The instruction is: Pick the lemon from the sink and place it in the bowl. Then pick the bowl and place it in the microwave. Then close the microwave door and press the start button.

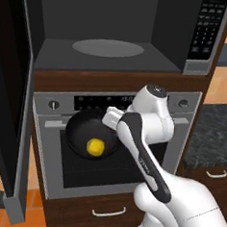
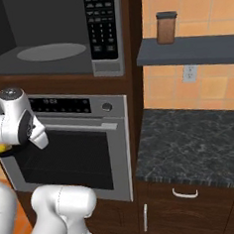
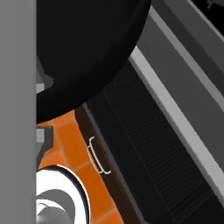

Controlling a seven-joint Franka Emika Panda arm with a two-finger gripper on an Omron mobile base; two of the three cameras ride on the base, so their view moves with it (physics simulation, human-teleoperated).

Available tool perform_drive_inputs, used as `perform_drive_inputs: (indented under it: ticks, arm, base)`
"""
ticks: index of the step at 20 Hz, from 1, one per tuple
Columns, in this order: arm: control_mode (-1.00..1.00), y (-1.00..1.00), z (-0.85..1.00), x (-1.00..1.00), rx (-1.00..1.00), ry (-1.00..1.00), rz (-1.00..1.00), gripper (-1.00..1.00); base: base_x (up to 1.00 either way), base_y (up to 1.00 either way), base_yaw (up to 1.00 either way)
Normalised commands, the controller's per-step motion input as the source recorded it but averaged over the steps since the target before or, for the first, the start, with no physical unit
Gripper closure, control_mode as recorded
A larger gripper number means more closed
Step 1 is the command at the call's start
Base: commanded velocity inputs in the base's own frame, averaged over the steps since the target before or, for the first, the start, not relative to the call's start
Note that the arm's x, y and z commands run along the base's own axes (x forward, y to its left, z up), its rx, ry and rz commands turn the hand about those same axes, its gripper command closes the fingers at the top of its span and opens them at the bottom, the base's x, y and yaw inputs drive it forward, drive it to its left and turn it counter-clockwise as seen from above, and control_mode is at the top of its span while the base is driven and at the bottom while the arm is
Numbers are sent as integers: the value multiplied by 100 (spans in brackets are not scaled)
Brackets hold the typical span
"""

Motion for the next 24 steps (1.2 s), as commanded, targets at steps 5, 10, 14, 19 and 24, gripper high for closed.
perform_drive_inputs:
  ticks: [5, 10, 14, 19, 24]
  arm:
    - [-100, -11, 70, -82, 16, 1, -11, 100]
    - [-100, -29, 100, -53, 9, 1, -17, 100]
    - [-100, -17, 100, -19, 2, 0, -22, 100]
    - [-100, 0, 88, 0, 0, 0, -34, 100]
    - [-100, -14, 62, 40, 0, -2, -26, 100]
  base:
    - [0, 0, 0]
    - [0, 0, 0]
    - [0, 0, 0]
    - [0, 0, 0]
    - [0, 0, 0]
